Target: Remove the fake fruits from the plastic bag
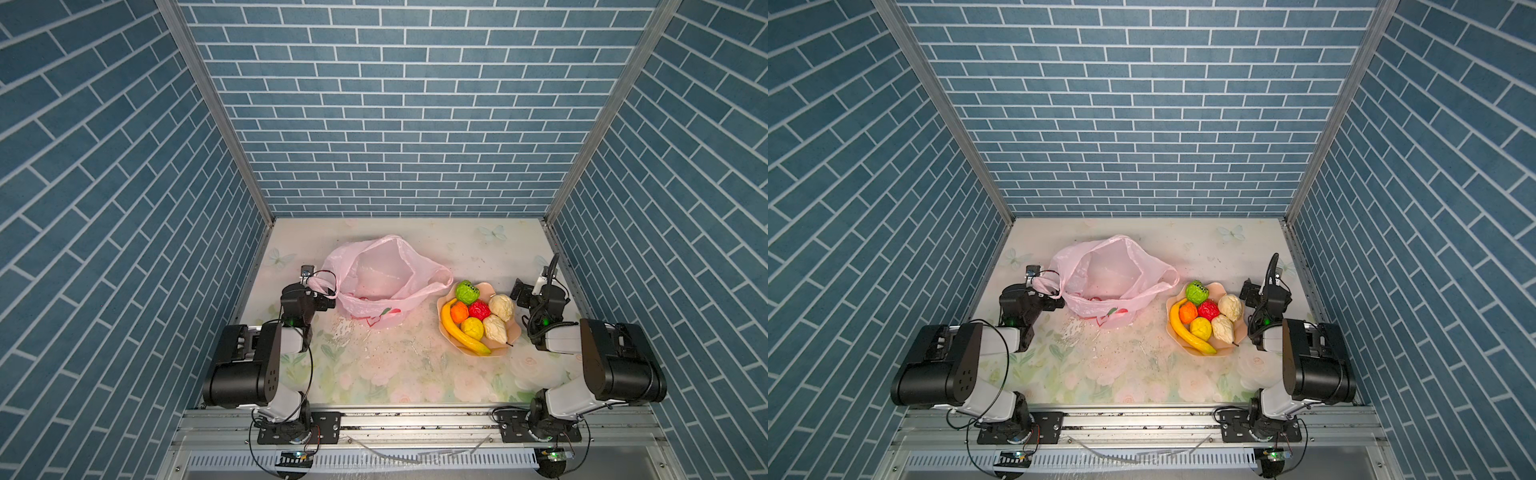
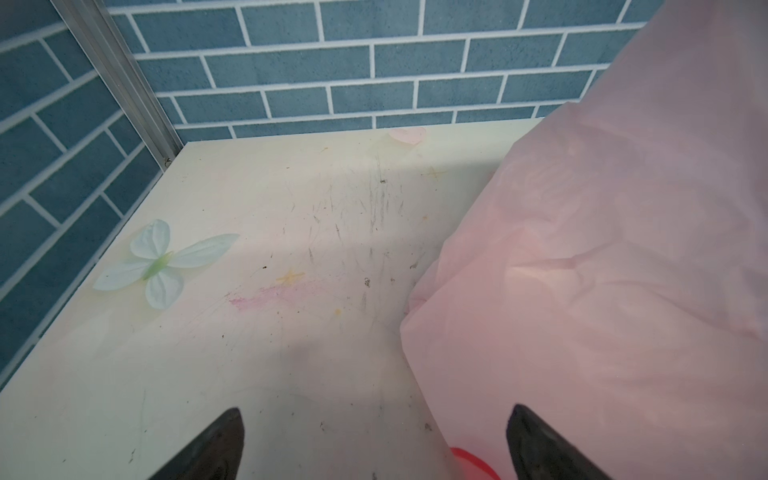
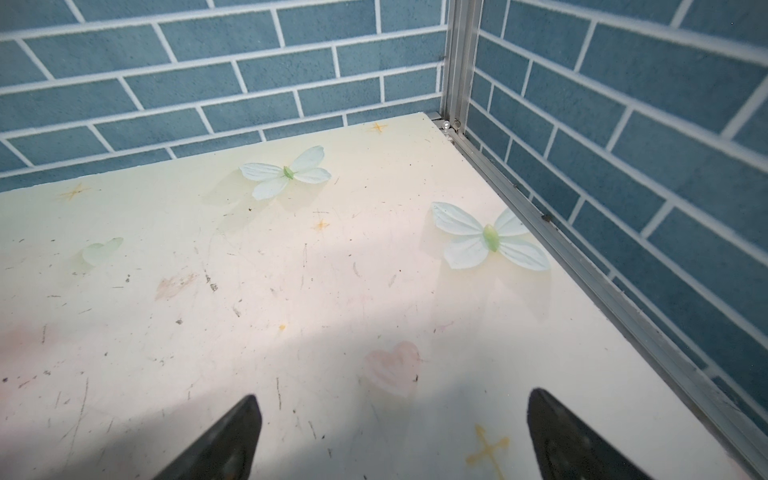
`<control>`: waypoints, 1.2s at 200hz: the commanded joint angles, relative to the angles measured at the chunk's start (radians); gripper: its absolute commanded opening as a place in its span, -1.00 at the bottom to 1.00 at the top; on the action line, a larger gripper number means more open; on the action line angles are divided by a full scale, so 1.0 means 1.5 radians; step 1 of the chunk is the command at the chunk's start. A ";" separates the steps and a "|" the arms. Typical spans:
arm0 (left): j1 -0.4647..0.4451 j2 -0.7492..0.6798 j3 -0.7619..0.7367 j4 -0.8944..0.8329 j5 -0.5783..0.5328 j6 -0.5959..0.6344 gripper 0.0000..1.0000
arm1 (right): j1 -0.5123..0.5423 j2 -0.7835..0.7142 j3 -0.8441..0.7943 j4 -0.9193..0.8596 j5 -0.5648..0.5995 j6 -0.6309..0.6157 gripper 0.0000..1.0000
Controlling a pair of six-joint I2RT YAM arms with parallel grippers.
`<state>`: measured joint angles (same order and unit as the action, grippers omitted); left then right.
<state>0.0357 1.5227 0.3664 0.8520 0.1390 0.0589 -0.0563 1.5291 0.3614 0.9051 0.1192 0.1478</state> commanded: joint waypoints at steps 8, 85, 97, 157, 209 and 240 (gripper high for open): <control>-0.008 0.004 0.012 0.011 -0.018 0.005 0.99 | 0.006 0.006 0.002 0.008 0.016 -0.031 0.98; -0.010 0.003 0.011 0.010 -0.019 0.007 0.99 | 0.008 0.006 0.005 0.001 0.006 -0.039 0.98; -0.010 0.003 0.012 0.010 -0.019 0.007 0.99 | 0.009 0.006 0.006 0.001 0.006 -0.040 0.98; -0.009 0.003 0.011 0.011 -0.019 0.007 0.99 | 0.009 0.007 0.006 0.002 0.005 -0.040 0.98; -0.009 0.003 0.012 0.011 -0.019 0.007 0.99 | 0.009 0.007 0.006 -0.001 0.005 -0.040 0.98; -0.009 0.003 0.012 0.011 -0.019 0.007 0.99 | 0.009 0.007 0.007 -0.001 0.004 -0.040 0.98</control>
<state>0.0257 1.5227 0.3698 0.8516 0.1162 0.0608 -0.0467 1.5291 0.3614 0.8986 0.1265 0.1295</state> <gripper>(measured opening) 0.994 0.991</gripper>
